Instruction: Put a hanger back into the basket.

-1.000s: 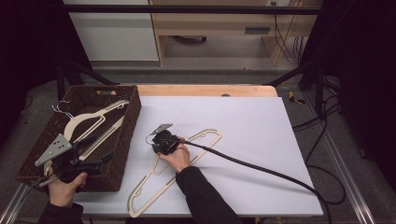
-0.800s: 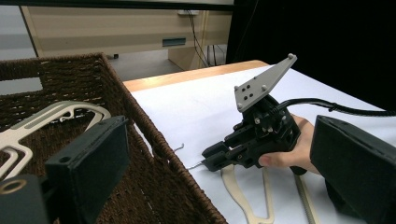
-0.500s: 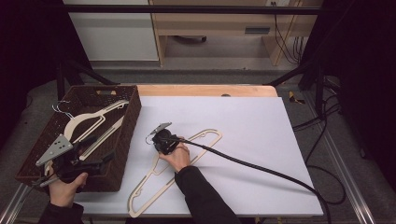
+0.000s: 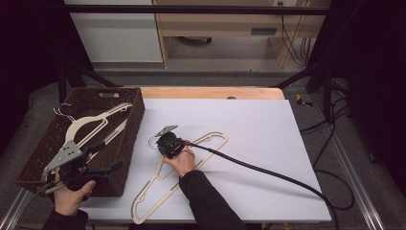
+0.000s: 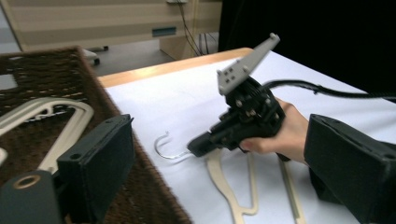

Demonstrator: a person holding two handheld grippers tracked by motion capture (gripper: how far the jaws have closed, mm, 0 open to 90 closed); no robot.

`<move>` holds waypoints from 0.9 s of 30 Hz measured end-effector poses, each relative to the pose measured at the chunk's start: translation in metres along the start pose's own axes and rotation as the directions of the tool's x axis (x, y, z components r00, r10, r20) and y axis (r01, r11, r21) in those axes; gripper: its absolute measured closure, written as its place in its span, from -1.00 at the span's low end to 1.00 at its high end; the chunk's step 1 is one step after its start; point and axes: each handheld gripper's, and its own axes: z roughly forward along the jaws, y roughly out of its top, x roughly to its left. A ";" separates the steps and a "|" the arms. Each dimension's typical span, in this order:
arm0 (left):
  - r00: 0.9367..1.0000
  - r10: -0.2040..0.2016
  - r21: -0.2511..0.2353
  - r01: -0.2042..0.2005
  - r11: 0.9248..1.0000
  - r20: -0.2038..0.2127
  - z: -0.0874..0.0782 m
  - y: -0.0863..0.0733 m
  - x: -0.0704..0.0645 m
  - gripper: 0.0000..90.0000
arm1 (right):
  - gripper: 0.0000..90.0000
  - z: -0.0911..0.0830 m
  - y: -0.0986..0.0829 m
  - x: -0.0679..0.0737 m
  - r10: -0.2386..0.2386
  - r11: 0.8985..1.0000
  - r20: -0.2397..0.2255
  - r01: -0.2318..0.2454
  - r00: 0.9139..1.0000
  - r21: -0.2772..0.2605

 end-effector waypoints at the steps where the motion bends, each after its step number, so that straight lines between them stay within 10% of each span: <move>1: 1.000 0.015 0.013 -0.015 1.000 0.007 0.002 0.000 -0.002 -0.78 | 0.98 -0.002 0.000 0.000 0.001 1.000 -0.007 -0.001 1.000 -0.003; 9: 0.999 0.018 0.132 -0.023 0.991 0.035 0.028 -0.004 -0.025 -0.64 | 0.98 -0.016 0.001 0.000 -0.023 0.998 -0.028 0.021 0.999 -0.064; 27: 1.000 0.004 0.351 -0.008 0.936 0.012 0.100 -0.038 -0.052 -0.45 | 0.98 -0.045 0.003 0.004 -0.058 0.989 -0.041 0.052 0.997 -0.142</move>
